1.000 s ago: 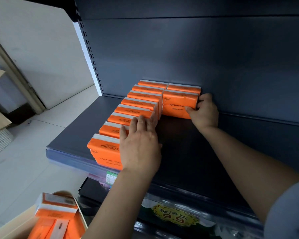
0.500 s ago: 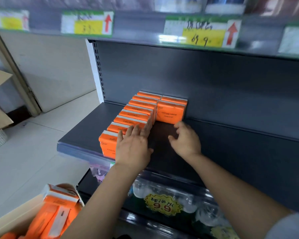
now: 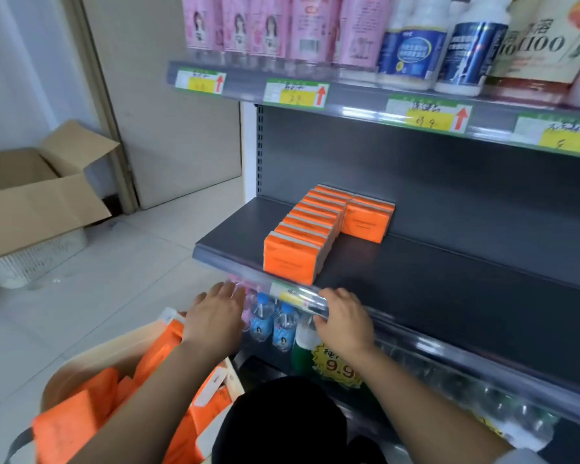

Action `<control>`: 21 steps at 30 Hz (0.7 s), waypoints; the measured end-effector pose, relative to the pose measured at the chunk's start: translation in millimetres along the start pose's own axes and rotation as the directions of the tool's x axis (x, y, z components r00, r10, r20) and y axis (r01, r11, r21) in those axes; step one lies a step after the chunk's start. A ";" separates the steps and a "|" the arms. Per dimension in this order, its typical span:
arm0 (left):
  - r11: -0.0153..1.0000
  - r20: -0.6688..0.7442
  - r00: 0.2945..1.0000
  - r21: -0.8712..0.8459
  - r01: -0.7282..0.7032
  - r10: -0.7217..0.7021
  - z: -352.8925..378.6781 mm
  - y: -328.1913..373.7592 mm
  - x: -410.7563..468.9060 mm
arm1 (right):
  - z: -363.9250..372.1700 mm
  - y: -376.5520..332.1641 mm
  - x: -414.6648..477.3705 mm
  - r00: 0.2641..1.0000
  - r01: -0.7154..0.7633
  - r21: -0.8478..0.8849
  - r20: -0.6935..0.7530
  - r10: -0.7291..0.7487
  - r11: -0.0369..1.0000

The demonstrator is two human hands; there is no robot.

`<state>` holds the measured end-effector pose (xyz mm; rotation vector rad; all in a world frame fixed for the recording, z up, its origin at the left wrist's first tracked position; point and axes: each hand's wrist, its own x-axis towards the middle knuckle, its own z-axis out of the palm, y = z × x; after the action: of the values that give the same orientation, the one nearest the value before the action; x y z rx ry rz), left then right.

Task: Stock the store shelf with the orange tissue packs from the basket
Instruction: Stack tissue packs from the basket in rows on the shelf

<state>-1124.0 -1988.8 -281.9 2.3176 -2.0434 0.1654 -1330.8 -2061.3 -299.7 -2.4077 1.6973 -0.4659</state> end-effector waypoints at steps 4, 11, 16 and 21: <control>0.998 0.056 0.996 -0.004 0.063 -0.063 26.6 -40.1 -37.5 | 14.7 -37.7 -14.5 0.993 0.084 -0.024 0.080 -0.081 0.996; 0.984 0.154 0.972 0.040 0.172 -0.177 83.4 -89.4 -88.1 | 51.7 -102.2 -26.6 0.951 0.215 -0.012 0.231 -0.207 0.977; 0.976 0.260 0.942 0.025 0.215 -0.214 126.3 -101.4 -111.6 | 91.8 -125.5 -36.6 0.897 0.285 -0.019 0.357 -0.260 0.958; 0.971 0.384 0.895 0.011 0.239 -0.224 163.3 -107.0 -124.5 | 123.9 -125.2 -42.1 0.842 0.306 -0.010 0.470 -0.266 0.952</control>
<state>-1025.2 -1869.8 -454.1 2.7184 -1.8596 -0.3626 -1190.2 -1984.8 -384.7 -2.5699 1.1793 0.1571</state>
